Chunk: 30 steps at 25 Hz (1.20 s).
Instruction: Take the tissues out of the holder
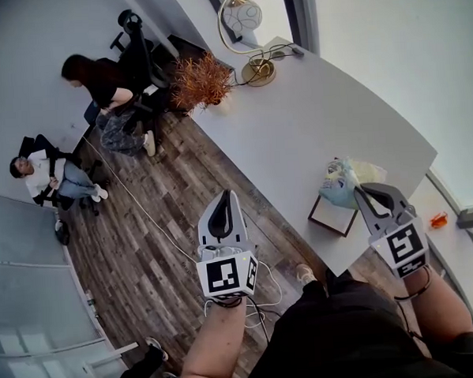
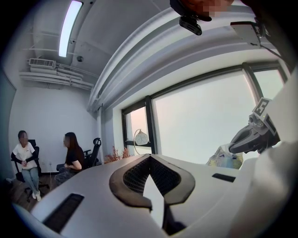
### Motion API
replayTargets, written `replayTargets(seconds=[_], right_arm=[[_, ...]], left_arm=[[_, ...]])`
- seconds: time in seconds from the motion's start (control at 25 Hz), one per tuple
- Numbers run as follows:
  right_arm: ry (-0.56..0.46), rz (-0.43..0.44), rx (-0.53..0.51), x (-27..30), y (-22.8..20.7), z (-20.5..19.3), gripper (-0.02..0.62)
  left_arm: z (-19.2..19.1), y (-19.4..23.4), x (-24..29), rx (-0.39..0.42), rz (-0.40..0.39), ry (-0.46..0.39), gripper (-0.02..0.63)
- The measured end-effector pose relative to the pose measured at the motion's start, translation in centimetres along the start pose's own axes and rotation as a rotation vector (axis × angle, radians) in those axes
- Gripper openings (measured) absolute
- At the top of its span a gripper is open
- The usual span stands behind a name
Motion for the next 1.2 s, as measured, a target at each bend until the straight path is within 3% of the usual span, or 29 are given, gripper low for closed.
replayTargets(seconds=[1.2], right_arm=[[-0.206,-0.016,-0.097,-2.8,-2.8,10.4,0.009]], left_arm=[[9.1,3.6,-0.5,0.067,0.097,-0.122,0.005]])
Point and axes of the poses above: the fingertips, and each gripper's own axes: x forward along the fingers, y to its left, z out of its top, the point moved 7 cm from there along -x, backward along the fingers, and after that the axes turned 11 degrees about x, right-handed, at the moved point
